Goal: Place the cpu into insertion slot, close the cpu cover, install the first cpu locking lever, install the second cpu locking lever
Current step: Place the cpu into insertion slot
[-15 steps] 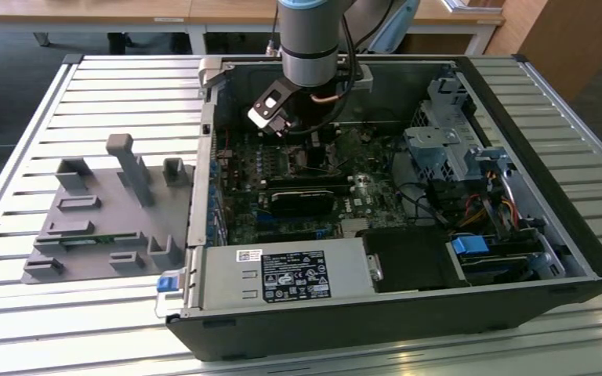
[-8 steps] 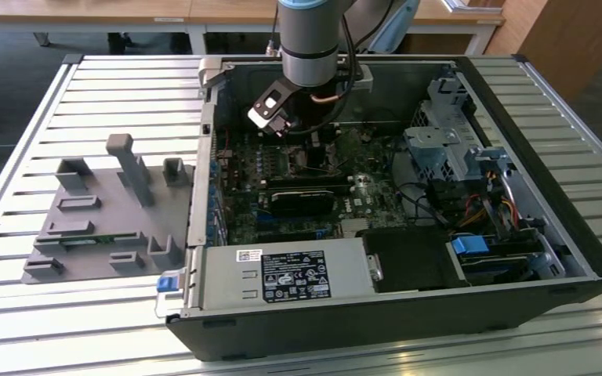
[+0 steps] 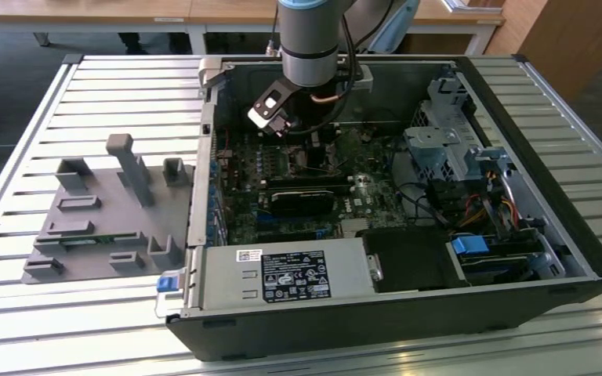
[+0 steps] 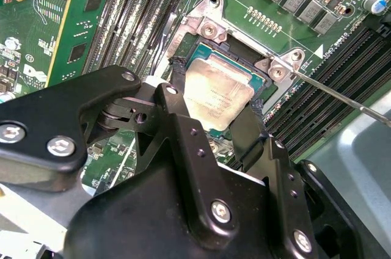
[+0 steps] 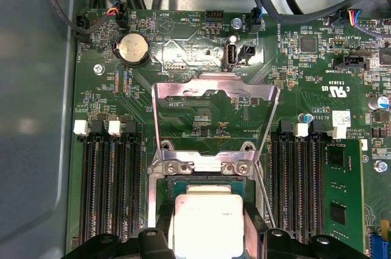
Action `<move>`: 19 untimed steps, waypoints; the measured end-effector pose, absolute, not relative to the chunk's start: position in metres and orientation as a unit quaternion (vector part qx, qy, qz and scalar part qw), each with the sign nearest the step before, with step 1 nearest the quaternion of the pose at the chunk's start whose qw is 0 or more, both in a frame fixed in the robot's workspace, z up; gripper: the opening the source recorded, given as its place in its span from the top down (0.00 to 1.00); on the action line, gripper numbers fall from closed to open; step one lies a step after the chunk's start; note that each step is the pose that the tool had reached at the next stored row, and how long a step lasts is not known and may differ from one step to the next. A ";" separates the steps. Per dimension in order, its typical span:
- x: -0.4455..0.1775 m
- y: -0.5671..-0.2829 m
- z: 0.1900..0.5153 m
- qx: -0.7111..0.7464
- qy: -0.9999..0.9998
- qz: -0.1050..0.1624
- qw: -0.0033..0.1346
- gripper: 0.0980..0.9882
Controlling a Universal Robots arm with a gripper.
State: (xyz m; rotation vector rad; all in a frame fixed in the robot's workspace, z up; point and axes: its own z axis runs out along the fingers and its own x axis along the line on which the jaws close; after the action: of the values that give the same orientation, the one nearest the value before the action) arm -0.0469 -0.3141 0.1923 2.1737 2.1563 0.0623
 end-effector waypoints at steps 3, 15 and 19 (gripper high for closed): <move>-0.047 -0.314 0.192 0.709 0.704 0.020 0.040 0.51; -0.047 -0.314 0.192 0.709 0.704 0.020 0.039 0.42; -0.047 -0.314 0.204 0.709 0.704 0.022 0.038 0.42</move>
State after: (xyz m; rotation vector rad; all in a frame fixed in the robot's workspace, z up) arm -0.0469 -0.3141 0.2039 2.1757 2.1579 0.0665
